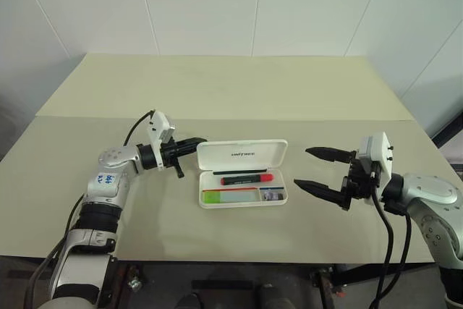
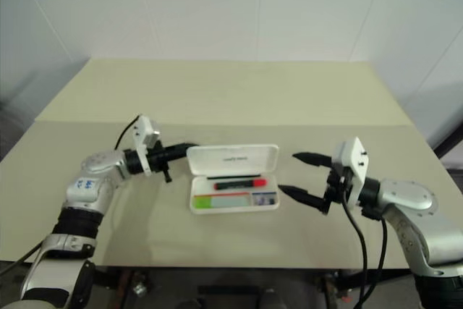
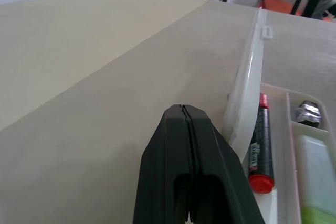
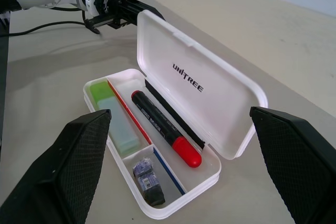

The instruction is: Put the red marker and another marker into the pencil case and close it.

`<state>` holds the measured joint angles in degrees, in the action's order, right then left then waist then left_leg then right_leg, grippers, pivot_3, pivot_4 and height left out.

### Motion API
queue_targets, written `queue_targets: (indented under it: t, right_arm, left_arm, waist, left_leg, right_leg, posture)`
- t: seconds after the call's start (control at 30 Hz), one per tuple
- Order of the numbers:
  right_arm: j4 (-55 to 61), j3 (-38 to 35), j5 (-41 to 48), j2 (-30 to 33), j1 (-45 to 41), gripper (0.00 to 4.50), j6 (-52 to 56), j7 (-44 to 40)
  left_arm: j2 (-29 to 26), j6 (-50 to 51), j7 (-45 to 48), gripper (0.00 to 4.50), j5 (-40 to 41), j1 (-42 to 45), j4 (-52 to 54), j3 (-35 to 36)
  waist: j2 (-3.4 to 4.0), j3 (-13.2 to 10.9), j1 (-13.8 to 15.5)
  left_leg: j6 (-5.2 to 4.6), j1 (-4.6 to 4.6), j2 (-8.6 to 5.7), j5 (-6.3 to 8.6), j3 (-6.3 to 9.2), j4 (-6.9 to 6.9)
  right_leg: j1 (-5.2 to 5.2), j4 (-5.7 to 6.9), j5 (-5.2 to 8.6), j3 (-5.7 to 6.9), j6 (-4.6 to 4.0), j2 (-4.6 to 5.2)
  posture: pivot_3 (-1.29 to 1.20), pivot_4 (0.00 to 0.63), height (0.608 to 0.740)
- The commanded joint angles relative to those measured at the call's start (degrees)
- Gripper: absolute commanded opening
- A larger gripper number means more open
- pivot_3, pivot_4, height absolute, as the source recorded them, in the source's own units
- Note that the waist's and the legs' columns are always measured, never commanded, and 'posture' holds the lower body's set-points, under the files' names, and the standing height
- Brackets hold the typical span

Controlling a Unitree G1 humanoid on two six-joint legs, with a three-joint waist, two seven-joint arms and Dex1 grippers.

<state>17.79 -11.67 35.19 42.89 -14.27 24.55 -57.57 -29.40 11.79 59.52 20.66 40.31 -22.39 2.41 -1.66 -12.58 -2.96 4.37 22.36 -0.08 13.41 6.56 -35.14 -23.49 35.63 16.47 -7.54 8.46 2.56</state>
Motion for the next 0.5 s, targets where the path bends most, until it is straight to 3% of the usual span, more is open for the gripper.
queue_targets:
  t: [0.03,0.5]
  right_arm:
    - [1.37,-0.99,0.45,-0.18,-0.1,4.5,-1.52,0.14]
    - [1.02,-0.81,-0.27,-0.77,0.68,4.5,-2.66,0.14]
  left_arm:
    - [-1.8,-0.93,4.25,0.02,2.19,-0.89,4.32,1.26]
    - [-6.1,-1.78,14.09,0.02,-3.36,-0.83,6.52,-6.69]
  waist:
    - [0.0,0.0,-0.04]
    - [0.0,0.0,0.01]
  left_leg:
    - [0.0,0.0,0.0,0.0,0.0,0.0]
    - [0.0,0.0,0.0,0.0,0.0,0.0]
  right_leg:
    - [0.0,0.0,0.0,0.0,0.0,0.0]
    - [0.0,-0.01,0.01,0.0,-0.02,0.0]
  posture:
    - [0.0,0.15,0.74]
    - [0.0,0.15,0.74]
